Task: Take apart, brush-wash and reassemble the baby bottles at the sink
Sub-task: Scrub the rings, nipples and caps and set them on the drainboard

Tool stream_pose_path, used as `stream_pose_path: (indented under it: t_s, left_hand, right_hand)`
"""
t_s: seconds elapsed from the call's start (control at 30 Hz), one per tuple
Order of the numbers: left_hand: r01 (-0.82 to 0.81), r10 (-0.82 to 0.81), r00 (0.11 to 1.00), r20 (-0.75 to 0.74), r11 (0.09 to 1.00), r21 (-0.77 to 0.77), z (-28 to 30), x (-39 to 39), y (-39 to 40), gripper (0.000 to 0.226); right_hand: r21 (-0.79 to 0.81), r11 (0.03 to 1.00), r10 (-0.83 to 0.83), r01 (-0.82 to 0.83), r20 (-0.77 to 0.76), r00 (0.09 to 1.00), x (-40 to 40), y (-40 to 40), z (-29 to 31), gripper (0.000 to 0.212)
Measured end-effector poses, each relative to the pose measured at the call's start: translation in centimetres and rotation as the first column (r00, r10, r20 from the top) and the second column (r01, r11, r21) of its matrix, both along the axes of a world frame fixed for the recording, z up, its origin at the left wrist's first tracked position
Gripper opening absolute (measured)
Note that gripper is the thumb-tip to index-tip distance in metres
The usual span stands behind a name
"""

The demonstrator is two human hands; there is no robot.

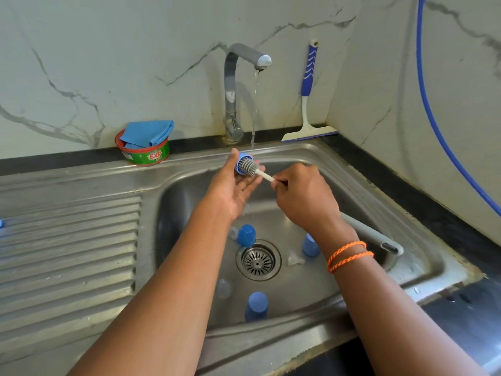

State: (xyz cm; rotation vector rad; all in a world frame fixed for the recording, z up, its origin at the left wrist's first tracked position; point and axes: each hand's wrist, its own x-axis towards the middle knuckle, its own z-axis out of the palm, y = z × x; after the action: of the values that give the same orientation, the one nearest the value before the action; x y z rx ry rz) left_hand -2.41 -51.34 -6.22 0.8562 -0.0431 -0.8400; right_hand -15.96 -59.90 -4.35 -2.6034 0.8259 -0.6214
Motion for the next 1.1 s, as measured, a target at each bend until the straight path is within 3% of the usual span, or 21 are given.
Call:
stream_pose_path:
  t_s: [0.3,0.37,0.43,0.47,0.53,0.6,0.63,0.7,0.8,0.87,0.93,0.97,1.1]
  left_hand:
    - [0.081,-0.082,0.992,0.098,0.996,0.023,0.6,-1.0,-0.3,0.048]
    - [0.090,-0.092,0.989,0.112,0.996,0.020,0.7,-0.9,-0.2,0.048]
    - [0.075,-0.078,0.989,0.124,0.997,0.029,0.4,-0.9,-0.3,0.044]
    - [0.052,-0.055,0.990,0.126,0.998,0.026,0.3,-1.0,-0.4,0.038]
    - [0.012,-0.014,0.990,0.141,1.000,0.016,0.1,-1.1,-0.5,0.030]
    - [-0.012,0.008,0.986,0.168,1.000,0.024,0.1,-0.9,-0.7,0.032]
    - [-0.032,0.026,0.984,0.174,0.999,0.030,0.3,-0.8,-0.7,0.033]
    - [-0.077,0.068,0.981,0.184,0.996,0.044,0.5,-0.5,-0.9,0.032]
    - [-0.159,0.145,0.973,0.182,0.985,0.066,0.5,0.0,-0.6,0.032]
    - [-0.194,0.180,0.971,0.159,0.978,0.080,0.3,0.4,-0.3,0.034]
    - [-0.194,0.181,0.973,0.142,0.977,0.089,0.3,0.5,-0.1,0.034]
    - [-0.187,0.174,0.976,0.134,0.979,0.087,0.3,0.4,-0.1,0.033]
    - [-0.116,0.102,0.987,0.127,0.988,0.103,0.2,-1.0,-0.5,0.035]
  right_hand:
    - [-0.131,0.978,-0.164,0.160,-0.024,0.986,-0.2,3.1,1.3,0.014]
    - [-0.008,0.989,-0.148,0.148,-0.020,0.989,0.1,3.4,1.2,0.014]
    - [0.293,0.951,-0.113,0.102,0.021,0.993,0.7,3.0,0.9,0.019]
    - [0.488,0.870,-0.107,0.069,0.051,0.993,1.0,2.6,0.8,0.022]
    - [0.815,0.579,-0.114,-0.021,0.106,0.988,1.0,1.9,1.0,0.028]
    - [0.947,0.293,-0.080,-0.134,0.164,0.983,0.5,1.6,1.7,0.027]
    - [0.962,0.214,-0.057,-0.167,0.183,0.981,0.2,1.4,1.8,0.026]
    - [0.965,0.176,-0.015,-0.193,0.198,0.980,-0.1,1.3,1.9,0.027]
    - [0.931,0.323,0.032,-0.171,0.169,0.985,-0.2,1.3,1.6,0.031]
    - [0.802,0.585,0.040,-0.116,0.115,0.993,-0.2,1.2,1.3,0.027]
    - [0.508,0.860,0.017,-0.042,0.054,0.998,-0.2,1.1,1.0,0.022]
    - [0.353,0.935,0.002,-0.013,0.031,1.000,-0.1,1.3,0.9,0.019]
    - [-0.028,0.989,-0.144,0.142,-0.098,0.985,0.0,2.5,1.1,0.018]
